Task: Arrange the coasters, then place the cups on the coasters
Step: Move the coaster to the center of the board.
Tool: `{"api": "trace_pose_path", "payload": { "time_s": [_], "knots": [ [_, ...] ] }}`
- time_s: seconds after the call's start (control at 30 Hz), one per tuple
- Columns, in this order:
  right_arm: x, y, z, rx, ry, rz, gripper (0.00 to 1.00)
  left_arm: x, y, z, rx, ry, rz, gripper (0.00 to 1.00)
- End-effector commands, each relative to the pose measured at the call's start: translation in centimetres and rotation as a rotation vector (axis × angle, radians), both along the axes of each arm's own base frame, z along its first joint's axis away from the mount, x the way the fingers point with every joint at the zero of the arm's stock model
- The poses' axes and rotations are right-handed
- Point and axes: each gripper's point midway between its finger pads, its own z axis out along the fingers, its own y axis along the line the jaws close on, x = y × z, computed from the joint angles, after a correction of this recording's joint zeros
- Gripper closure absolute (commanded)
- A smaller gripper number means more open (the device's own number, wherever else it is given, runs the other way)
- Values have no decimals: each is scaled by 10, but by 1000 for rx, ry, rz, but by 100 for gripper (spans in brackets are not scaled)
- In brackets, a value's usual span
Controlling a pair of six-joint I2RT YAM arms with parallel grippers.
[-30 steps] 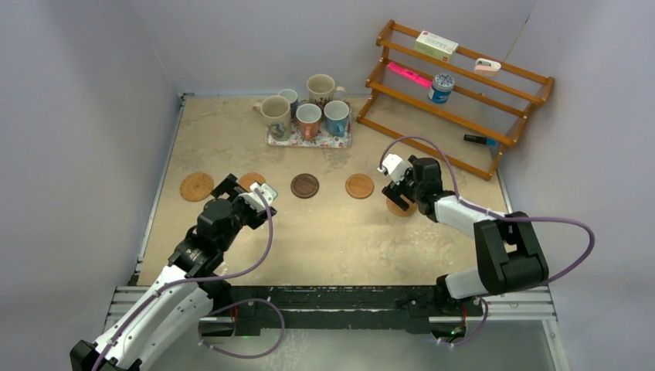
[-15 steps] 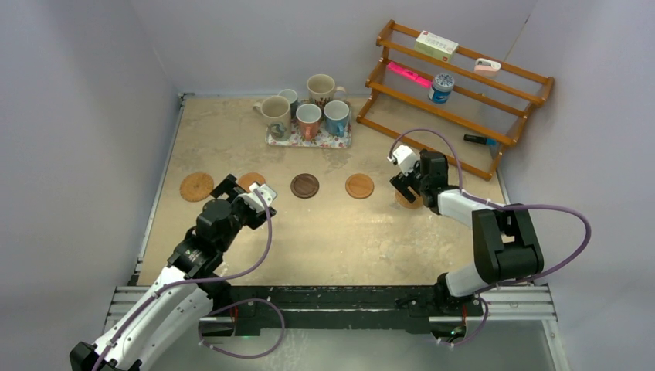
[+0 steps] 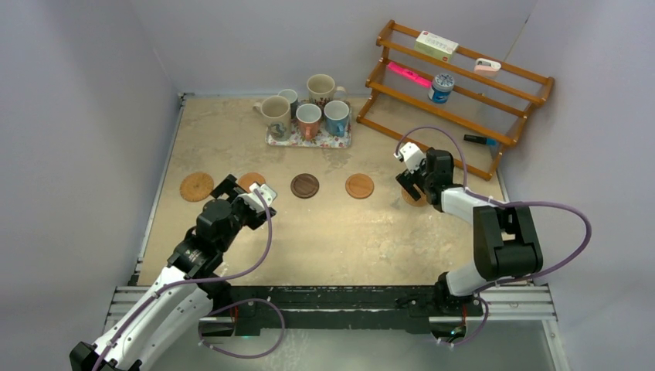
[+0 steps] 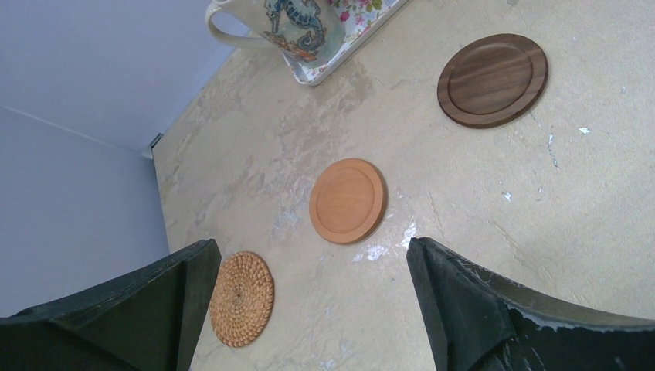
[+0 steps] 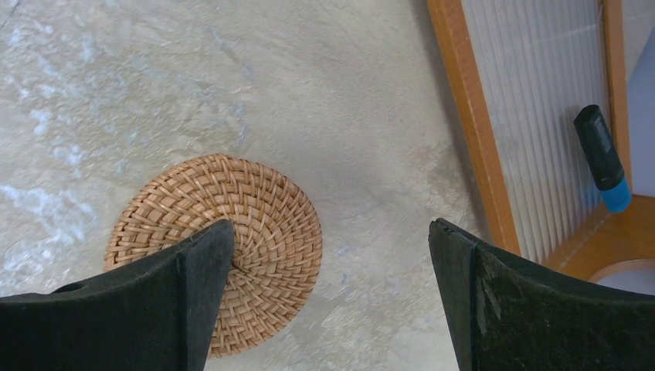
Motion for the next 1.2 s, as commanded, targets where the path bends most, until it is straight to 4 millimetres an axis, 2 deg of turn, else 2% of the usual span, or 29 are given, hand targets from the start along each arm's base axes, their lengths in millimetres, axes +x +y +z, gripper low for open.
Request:
{"api": "trace_pose_path", "payload": {
  "time_s": [0.0,0.6,0.77,1.17],
  "knots": [
    [-1,-15,-16,-36,63,-62,1,2,-1,8,-41,-20,11,0],
    [12,-4,-3,14,21,-33,1,2,-1,6,-38,-18,13,0],
    [15,0,-6,35,36,-30,1,2,0,7,-38,-18,15,0],
    [9,10,-4,63,43,15,1,2,0,7,-38,-19,15,0]
  ]
}}
